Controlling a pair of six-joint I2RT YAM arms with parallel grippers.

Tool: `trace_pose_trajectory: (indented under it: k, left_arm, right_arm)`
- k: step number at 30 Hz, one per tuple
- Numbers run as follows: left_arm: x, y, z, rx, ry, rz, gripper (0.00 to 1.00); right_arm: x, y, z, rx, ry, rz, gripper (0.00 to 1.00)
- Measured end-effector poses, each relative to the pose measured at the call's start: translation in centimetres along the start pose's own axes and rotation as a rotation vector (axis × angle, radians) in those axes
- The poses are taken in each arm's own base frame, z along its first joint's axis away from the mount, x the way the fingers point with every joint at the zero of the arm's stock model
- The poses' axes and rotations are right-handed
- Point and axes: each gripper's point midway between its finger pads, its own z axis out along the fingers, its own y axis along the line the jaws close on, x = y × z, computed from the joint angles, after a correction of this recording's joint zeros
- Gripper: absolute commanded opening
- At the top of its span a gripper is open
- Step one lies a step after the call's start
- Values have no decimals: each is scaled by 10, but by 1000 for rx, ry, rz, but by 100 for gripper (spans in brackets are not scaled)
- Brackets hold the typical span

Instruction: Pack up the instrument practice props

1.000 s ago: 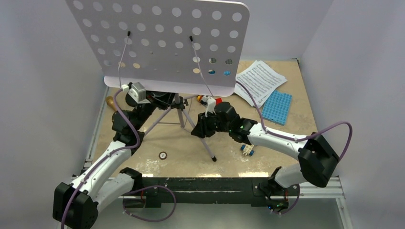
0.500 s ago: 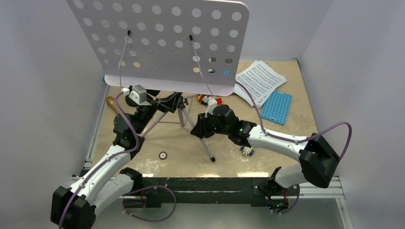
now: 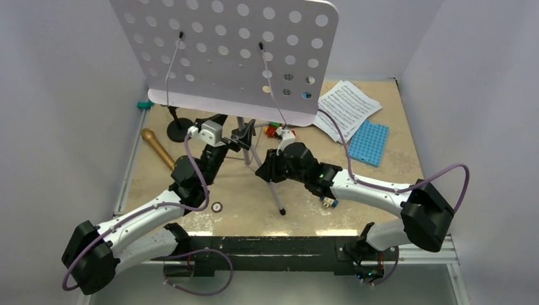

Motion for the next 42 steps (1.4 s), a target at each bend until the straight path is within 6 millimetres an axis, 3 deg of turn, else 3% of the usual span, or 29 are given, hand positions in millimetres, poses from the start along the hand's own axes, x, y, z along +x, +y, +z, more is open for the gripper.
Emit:
trace_pose_trajectory:
  k: [4, 7, 9, 12, 15, 16, 19, 23, 29, 34, 39, 42]
  left_arm:
    - [20, 2, 8, -61, 29, 88, 80]
    - [31, 7, 17, -104, 51, 140, 71]
    - [32, 9, 22, -123, 50, 161, 61]
    - [27, 11, 30, -143, 31, 179, 36]
    - [26, 13, 34, -152, 28, 202, 6]
    - [25, 11, 35, -149, 22, 185, 0]
    - [25, 9, 36, -145, 23, 186, 0]
    - [24, 8, 36, -134, 24, 189, 0]
    - [21, 11, 31, -72, 36, 151, 0]
    - [20, 26, 21, -17, 32, 77, 0]
    - [17, 28, 16, 66, 23, 4, 0]
    - [18, 23, 13, 138, 19, -32, 0]
  right_arm:
    - [1, 1, 0, 6, -1, 19, 0]
    - [1, 2, 0, 12, -2, 29, 0]
    - [2, 3, 1, 13, -2, 32, 0]
    - [2, 5, 2, 12, 2, 34, 0]
    - [1, 7, 3, 6, 9, 34, 29]
    - [1, 8, 3, 6, 9, 33, 38]
    - [1, 8, 3, 8, 16, 50, 52]
    - [8, 2, -3, 37, 50, 71, 58]
    - [-6, 7, -27, 17, 26, 39, 61]
    - [-28, 4, -47, -37, -13, 5, 61]
    - [-44, -11, -53, -117, -10, 41, 62]
    - [-49, -9, -51, -193, 9, 52, 66]
